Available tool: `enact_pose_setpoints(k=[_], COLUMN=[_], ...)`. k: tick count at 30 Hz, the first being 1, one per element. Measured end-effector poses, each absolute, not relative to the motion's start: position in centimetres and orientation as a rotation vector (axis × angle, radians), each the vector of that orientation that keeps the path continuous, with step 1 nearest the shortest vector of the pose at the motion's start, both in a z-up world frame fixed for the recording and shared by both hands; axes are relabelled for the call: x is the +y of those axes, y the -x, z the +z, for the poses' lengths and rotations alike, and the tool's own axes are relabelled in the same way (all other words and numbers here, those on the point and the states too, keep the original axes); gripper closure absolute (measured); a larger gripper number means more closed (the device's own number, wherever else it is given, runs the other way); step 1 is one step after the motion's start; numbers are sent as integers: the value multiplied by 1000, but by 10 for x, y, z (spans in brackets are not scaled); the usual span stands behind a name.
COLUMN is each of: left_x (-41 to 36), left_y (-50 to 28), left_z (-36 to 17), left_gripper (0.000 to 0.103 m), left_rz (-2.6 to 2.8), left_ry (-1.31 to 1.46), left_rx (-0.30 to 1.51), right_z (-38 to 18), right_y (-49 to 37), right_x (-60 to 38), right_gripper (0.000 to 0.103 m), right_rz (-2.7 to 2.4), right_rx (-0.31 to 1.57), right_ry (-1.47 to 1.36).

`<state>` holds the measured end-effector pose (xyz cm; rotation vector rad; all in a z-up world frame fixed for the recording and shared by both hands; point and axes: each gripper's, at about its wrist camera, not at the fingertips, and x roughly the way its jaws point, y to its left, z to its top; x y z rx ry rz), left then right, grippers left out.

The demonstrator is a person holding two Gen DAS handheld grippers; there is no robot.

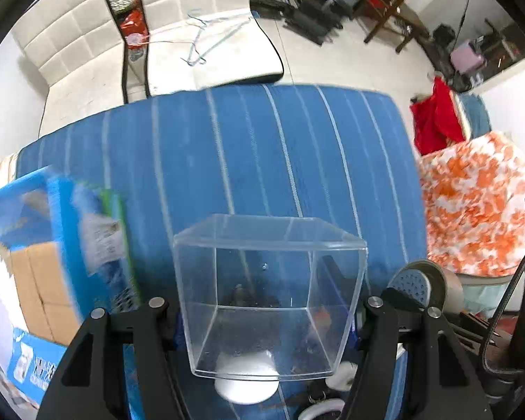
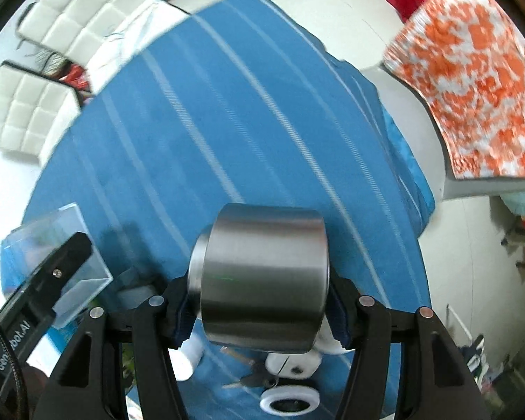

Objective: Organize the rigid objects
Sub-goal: 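Carry the clear box and silver cylinder with both grippers toward the blue box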

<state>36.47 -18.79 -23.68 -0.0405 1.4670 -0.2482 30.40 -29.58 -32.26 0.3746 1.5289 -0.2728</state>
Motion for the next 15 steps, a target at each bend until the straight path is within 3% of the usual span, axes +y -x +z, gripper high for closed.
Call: enact_pose_setpoints(k=[7,15], left_x=[-102,40], left_y=[-353,-341], left_z=[-184,-182], left_gripper=[41,41], left_rz=[-238,-134], left_ry=[141,220], left_rx=[1397,1403], right_z=[-260,-236], right_y=[-305,-339], right_x=[-212,-73], right_gripper=[40,40], right_rz=[-187,-22], right_rx=[1456,1433], right_ry=[-401,-293])
